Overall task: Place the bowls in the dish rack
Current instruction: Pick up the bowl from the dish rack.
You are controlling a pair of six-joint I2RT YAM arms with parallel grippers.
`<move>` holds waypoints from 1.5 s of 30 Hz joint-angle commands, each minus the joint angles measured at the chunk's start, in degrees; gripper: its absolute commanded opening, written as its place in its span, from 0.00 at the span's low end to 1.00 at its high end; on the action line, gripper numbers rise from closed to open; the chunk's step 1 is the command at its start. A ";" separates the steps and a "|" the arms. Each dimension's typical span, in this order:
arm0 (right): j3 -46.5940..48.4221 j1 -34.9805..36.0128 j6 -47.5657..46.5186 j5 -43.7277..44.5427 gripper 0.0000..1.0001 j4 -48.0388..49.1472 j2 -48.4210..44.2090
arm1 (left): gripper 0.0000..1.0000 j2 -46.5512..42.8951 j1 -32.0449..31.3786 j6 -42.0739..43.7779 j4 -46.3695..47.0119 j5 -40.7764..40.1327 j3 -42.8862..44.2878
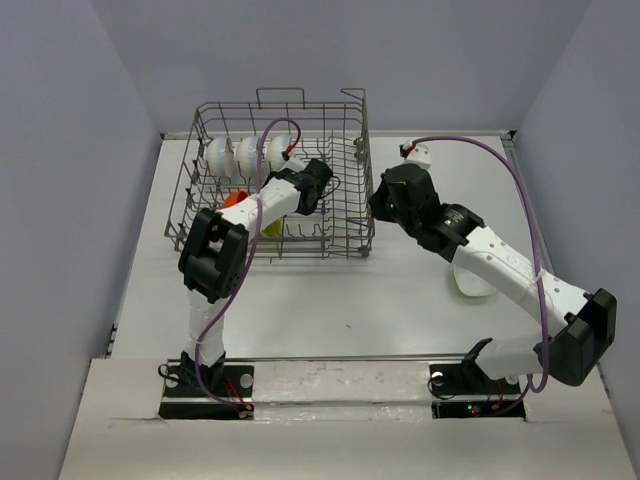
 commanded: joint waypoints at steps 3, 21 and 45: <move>1.91 0.93 -1.69 -0.17 0.08 -3.05 0.11 | 0.00 -3.77 0.12 -2.24 1.76 0.24 0.98; 2.79 0.93 -1.78 0.09 0.08 -3.31 0.72 | 0.00 -3.77 -3.21 -1.18 -3.07 -1.87 8.62; 2.88 0.93 -1.43 0.35 0.08 -3.22 1.69 | 0.00 -2.72 -7.96 -2.58 -12.21 -7.93 19.00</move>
